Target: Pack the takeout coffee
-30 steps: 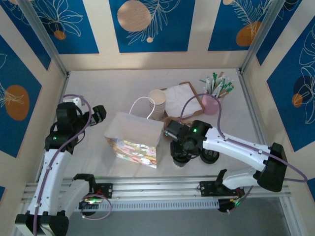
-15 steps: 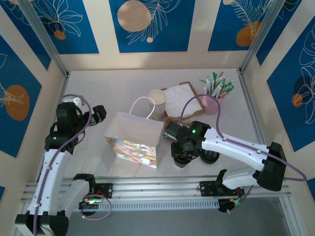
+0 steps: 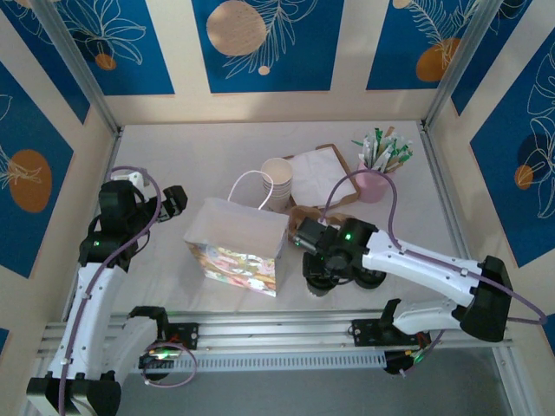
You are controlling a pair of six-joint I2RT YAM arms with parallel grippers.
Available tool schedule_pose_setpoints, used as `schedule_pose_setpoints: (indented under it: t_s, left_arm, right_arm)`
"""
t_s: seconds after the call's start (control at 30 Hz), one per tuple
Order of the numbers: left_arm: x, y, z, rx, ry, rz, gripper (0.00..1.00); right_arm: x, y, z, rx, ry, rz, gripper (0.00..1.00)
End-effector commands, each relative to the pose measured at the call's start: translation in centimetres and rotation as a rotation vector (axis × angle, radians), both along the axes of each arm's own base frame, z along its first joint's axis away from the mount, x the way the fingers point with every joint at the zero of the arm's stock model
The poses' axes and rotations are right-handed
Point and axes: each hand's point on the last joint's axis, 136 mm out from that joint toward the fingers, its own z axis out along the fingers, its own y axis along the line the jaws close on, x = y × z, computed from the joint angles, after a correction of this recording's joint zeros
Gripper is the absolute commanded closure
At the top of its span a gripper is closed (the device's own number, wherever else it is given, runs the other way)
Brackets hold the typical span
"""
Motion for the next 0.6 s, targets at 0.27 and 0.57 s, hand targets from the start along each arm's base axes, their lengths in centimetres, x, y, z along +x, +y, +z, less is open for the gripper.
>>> schedule_pose_setpoints:
  t_s: [0.27,0.57]
  left_arm:
    - [-0.1,0.6,-0.8,0.003,0.024,0.03,0.03]
    - [-0.1,0.6,-0.8,0.003,0.025,0.03,0.03]
  right_arm:
    - [-4.2,-4.5,-5.3,-0.175,0.171,-0.132,0.35]
    - [-4.4,-6.0,-5.6,-0.203,0.137,-0.209,0.35]
